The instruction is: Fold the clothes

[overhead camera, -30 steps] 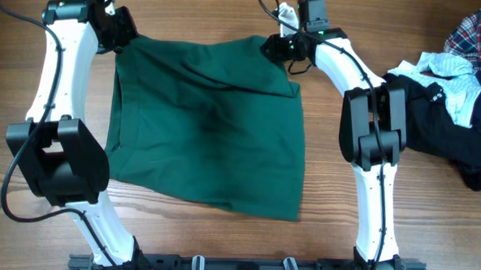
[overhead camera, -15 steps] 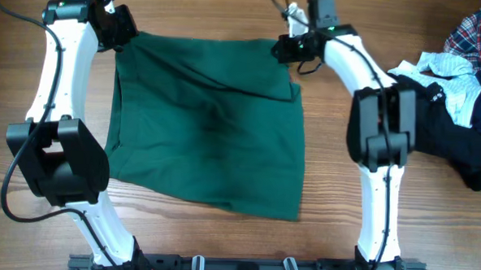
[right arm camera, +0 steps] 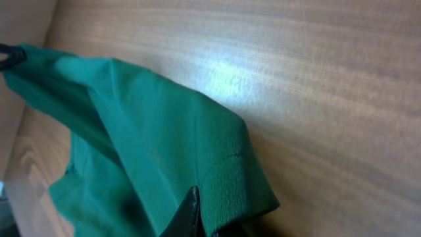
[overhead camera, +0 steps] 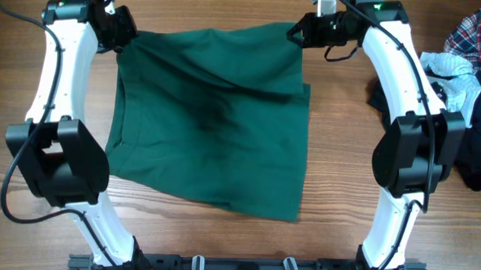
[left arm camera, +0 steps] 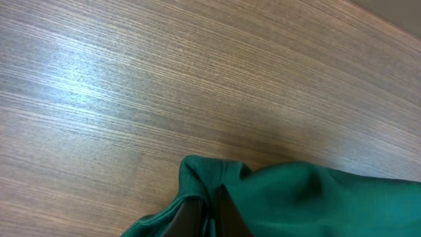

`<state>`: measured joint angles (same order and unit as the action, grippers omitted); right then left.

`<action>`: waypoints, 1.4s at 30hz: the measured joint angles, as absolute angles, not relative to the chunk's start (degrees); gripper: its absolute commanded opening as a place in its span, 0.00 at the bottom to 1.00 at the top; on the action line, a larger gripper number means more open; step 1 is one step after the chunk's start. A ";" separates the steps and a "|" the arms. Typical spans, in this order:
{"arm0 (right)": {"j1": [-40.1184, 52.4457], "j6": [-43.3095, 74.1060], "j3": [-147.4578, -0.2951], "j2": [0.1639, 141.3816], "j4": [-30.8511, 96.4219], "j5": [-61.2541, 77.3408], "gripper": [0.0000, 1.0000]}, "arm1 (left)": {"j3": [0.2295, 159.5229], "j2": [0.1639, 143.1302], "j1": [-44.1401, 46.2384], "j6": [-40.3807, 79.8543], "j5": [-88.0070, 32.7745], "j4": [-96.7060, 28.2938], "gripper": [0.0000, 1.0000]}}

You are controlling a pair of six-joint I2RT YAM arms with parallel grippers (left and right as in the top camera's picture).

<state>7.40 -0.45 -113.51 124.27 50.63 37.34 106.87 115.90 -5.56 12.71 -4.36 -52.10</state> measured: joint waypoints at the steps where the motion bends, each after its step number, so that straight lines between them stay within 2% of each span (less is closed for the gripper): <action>1: 7.38 -0.56 -113.51 123.96 51.64 37.34 0.04 | 106.87 115.48 -5.56 12.73 -4.36 -52.31 0.04; 12: 7.38 -2.42 -113.51 114.91 65.58 37.56 0.04 | 106.85 104.38 -5.56 12.71 -4.38 -58.98 0.04; 30: 7.33 -8.91 -113.51 114.02 89.36 36.86 0.04 | 106.83 104.18 -5.56 12.71 -4.38 -84.05 0.04; 42: 7.53 -7.35 -113.51 114.02 91.96 36.62 0.04 | 106.83 104.18 -5.56 12.71 -4.36 -95.11 0.04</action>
<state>7.53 -7.35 -113.51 114.02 91.96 36.62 106.83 104.18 -5.56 12.71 -4.36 -95.11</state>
